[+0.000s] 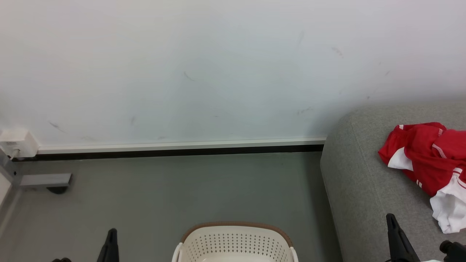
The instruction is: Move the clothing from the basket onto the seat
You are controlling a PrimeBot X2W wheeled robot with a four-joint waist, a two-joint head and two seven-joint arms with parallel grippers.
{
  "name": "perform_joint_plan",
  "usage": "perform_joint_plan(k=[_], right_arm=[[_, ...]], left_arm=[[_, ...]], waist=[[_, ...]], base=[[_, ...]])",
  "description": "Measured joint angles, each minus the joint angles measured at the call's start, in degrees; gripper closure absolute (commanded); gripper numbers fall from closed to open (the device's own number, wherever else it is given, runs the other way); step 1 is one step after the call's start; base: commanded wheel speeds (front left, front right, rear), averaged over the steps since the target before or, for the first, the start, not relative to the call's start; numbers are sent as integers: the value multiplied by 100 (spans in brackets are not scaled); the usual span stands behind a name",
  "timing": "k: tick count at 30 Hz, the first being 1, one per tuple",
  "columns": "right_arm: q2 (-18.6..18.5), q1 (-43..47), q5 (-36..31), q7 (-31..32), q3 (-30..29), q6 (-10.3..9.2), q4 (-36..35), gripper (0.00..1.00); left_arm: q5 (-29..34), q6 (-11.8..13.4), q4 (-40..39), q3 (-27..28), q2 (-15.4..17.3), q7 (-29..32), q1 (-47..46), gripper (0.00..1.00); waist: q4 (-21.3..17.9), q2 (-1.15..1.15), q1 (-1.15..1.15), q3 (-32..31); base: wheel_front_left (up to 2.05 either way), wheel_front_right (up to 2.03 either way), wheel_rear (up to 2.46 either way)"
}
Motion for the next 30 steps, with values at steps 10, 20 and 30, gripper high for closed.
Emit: perform_joint_plan(k=[10,20,30], right_arm=[[26,-83,760,224,-158,0,-31,100],[54,-112,1423,421,-297,0,-70,100],[78,-197,2036,598,-435,0,-99,100]], left_arm=[[-840,-19,-31,5,1,214,-103,100],[-1597,-43,-54,19,3,422,-195,100],[-2296,-49,-79,30,9,593,-272,100]], waist=[[19,0,0,16],[38,0,0,32],[56,0,0,48]], base=[[0,0,0],[0,0,0],[0,0,0]])
